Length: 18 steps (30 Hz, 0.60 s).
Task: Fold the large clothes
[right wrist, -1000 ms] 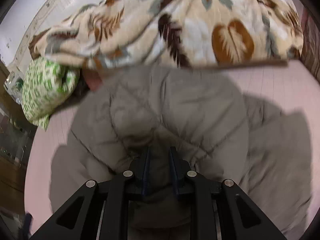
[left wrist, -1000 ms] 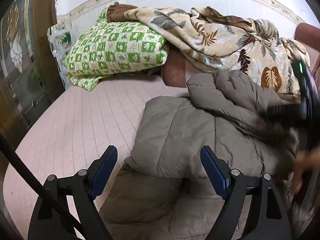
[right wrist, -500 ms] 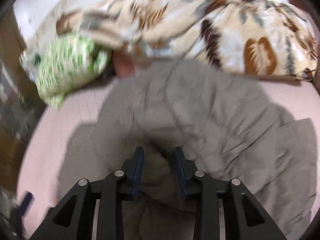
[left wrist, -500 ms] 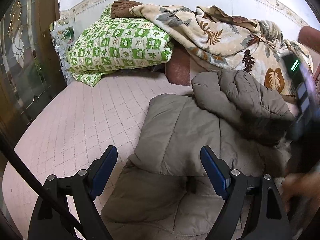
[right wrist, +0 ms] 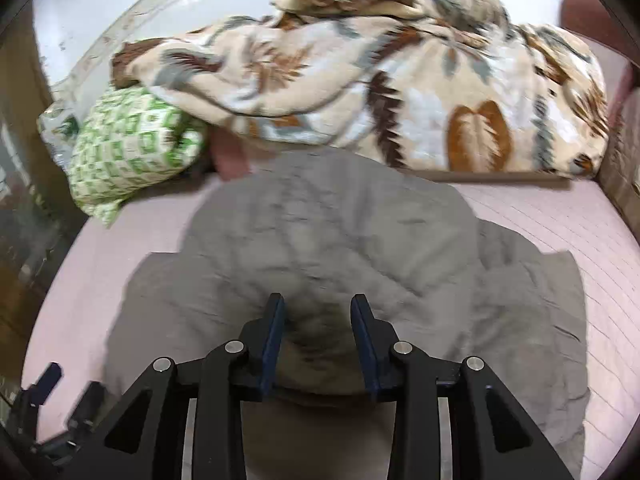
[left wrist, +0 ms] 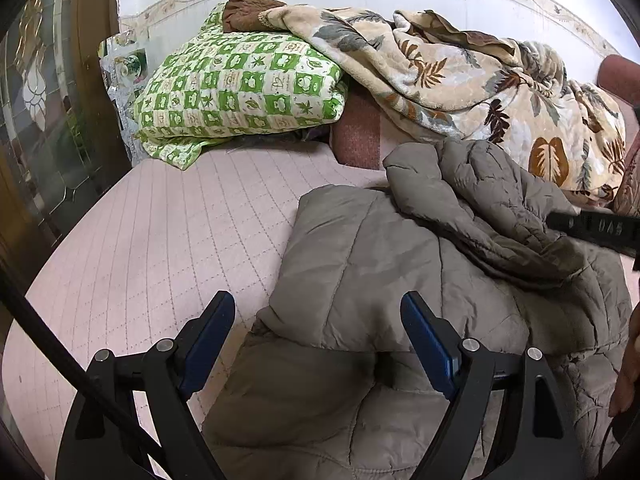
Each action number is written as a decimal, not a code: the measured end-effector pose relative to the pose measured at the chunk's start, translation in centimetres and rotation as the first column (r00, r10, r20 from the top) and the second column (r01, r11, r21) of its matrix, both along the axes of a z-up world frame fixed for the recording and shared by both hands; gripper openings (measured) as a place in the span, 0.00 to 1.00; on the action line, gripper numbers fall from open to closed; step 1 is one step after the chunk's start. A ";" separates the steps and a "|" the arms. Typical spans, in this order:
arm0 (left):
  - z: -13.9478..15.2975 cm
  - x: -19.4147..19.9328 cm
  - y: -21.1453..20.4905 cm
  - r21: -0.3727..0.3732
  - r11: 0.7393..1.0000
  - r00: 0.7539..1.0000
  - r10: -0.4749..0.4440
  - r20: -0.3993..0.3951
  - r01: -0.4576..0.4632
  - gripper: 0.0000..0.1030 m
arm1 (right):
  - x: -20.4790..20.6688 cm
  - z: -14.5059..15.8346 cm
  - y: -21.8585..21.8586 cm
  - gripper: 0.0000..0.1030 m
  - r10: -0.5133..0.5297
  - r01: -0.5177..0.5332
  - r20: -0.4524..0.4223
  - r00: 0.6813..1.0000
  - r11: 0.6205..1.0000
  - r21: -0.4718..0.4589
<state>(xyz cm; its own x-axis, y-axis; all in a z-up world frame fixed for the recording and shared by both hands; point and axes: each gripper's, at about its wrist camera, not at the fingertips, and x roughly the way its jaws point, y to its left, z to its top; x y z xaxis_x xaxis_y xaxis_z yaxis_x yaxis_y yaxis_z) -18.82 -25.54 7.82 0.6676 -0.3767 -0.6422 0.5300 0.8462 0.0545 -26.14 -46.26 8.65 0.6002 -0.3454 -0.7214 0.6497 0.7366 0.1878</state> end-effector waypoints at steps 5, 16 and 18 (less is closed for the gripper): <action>-0.8 -0.4 -0.8 0.038 0.999 1.000 -0.022 0.001 0.022 0.82 | -0.2 -4.2 -0.9 0.36 -0.020 0.024 -0.071 0.997 0.998 0.055; -1.8 -0.2 -1.9 0.065 0.996 0.996 -0.064 -0.054 0.068 0.82 | -0.5 -2.0 3.1 0.48 0.047 -0.047 0.003 0.999 0.999 -0.014; -2.4 0.0 -2.1 0.068 0.994 0.993 -0.076 -0.090 0.083 0.82 | 0.3 -3.3 3.5 0.48 0.065 -0.065 -0.034 0.997 0.998 0.009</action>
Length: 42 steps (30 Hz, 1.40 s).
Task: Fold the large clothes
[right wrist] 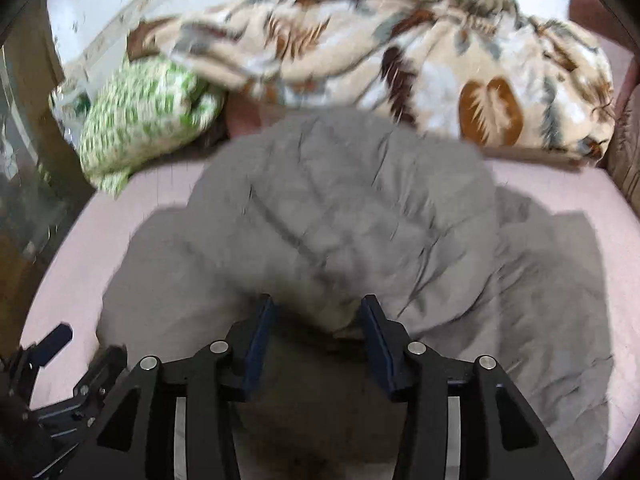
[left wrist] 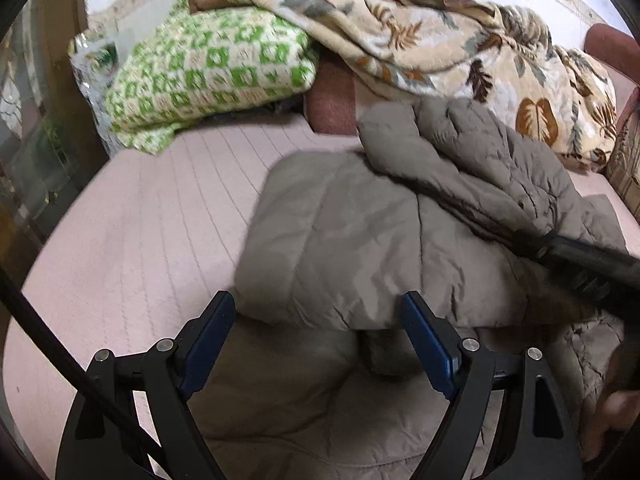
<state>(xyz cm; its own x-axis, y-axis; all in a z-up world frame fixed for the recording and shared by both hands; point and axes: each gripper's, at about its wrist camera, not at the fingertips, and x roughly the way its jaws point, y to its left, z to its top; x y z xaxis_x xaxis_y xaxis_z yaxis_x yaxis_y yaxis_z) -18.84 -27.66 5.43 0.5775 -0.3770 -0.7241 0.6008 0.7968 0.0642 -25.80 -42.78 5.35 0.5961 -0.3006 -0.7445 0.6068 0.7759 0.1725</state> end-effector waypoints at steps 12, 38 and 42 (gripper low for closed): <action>1.7 -0.7 1.8 -0.065 0.998 1.000 0.000 -0.030 -0.002 0.82 | -7.6 4.1 3.1 0.52 0.032 -0.039 0.096 0.995 0.997 0.072; -5.0 -18.5 10.3 0.043 0.992 0.993 -0.117 0.003 0.117 0.83 | -28.0 -3.7 12.2 0.62 -0.055 0.056 -0.037 0.998 0.998 0.024; -5.7 -18.1 10.1 0.049 0.994 0.995 -0.098 -0.006 0.098 0.88 | -27.8 -4.4 12.7 0.67 -0.037 0.036 -0.042 0.998 0.999 -0.013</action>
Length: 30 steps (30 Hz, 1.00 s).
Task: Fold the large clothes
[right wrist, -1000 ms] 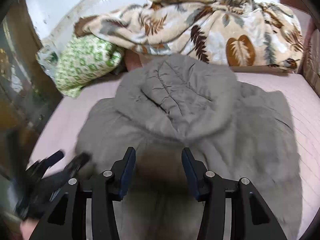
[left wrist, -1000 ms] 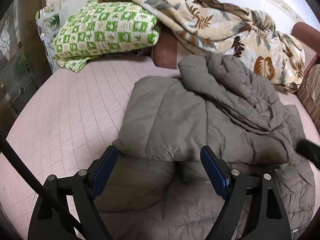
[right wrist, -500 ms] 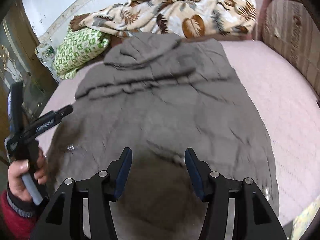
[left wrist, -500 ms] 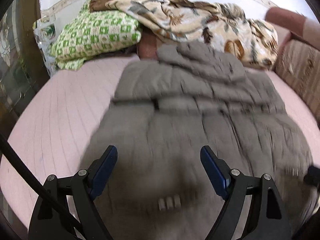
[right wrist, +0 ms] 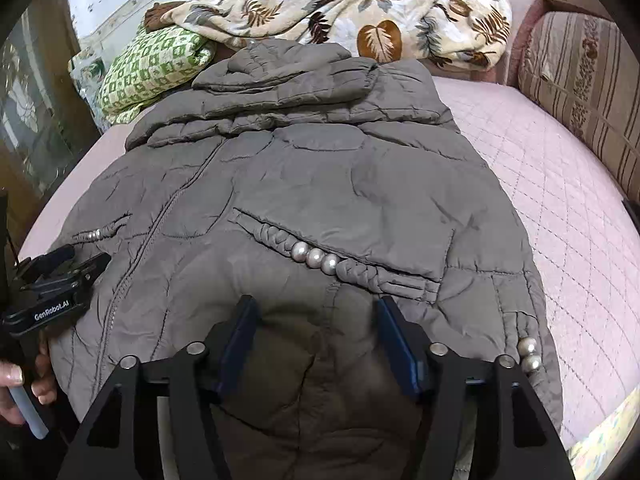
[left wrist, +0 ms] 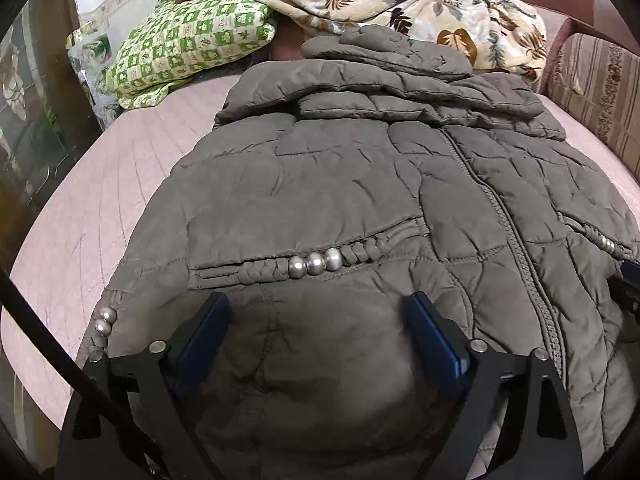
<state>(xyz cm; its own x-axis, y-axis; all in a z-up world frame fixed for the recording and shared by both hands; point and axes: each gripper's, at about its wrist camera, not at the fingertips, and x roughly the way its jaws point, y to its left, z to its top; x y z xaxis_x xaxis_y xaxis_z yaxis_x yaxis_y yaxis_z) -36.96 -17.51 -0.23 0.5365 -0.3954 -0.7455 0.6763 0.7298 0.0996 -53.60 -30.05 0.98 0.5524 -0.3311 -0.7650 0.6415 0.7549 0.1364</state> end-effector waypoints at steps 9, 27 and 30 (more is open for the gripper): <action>0.0 -1.4 1.1 0.005 1.000 0.999 -0.003 0.033 0.003 0.88 | -0.4 -0.5 0.2 0.70 0.008 -0.007 0.039 0.999 1.000 -0.006; -0.5 -1.5 3.1 -0.037 0.999 1.000 -0.009 -0.025 0.008 0.97 | -3.9 1.4 0.1 0.79 0.012 -0.031 0.215 0.977 0.996 0.087; 0.2 -1.8 3.8 -0.022 0.999 0.999 -0.050 -0.019 0.049 0.97 | -5.5 1.6 -0.5 0.79 -0.017 -0.011 0.245 0.969 0.994 0.111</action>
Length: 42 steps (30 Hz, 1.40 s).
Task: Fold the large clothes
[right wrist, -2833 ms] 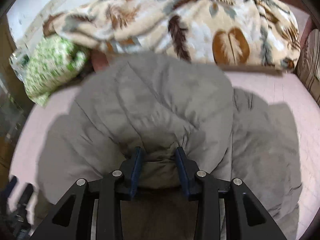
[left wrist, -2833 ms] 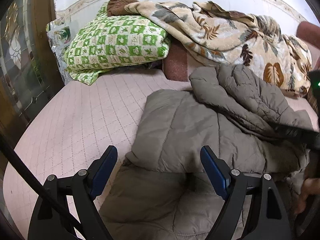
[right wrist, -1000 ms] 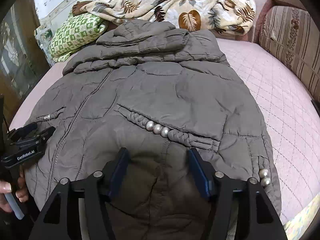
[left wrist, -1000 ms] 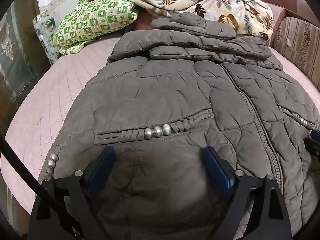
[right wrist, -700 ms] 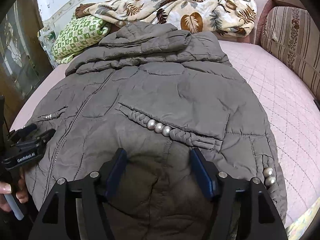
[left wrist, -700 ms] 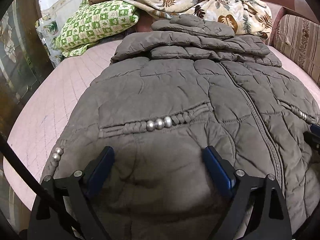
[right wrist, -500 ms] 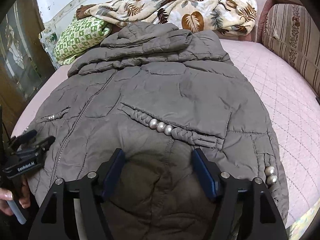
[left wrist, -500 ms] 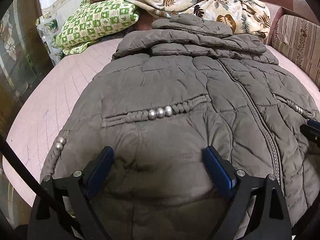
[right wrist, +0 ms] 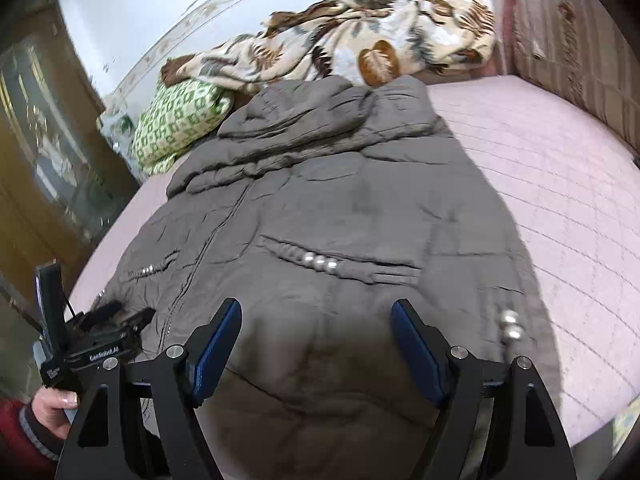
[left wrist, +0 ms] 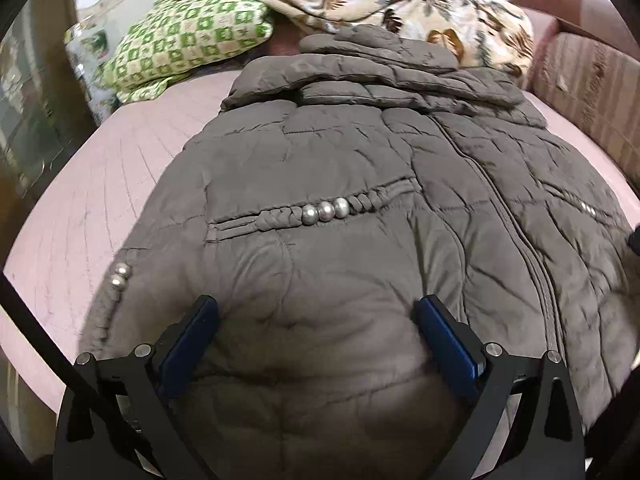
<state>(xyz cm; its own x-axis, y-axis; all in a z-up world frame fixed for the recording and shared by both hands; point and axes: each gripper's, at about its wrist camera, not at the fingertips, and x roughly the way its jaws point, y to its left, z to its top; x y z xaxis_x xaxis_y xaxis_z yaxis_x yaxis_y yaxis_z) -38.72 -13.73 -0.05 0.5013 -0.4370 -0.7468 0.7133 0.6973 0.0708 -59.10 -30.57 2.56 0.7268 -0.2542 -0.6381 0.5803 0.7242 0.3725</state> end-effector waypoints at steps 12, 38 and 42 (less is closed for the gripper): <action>4.1 4.7 12.6 -0.148 0.947 0.958 0.283 -0.031 -0.285 0.97 | -8.0 1.7 -2.1 0.79 -0.246 0.243 0.079 0.966 0.969 0.039; -0.9 3.2 12.3 -0.272 0.909 0.933 0.244 -0.266 -0.315 0.59 | -9.0 -4.3 -0.7 0.45 -0.269 0.183 0.177 0.947 0.901 0.393; -1.0 2.7 11.8 -0.247 0.924 0.948 0.245 -0.203 -0.292 0.59 | -7.5 -3.5 0.2 0.43 -0.255 0.227 0.085 0.963 0.942 0.249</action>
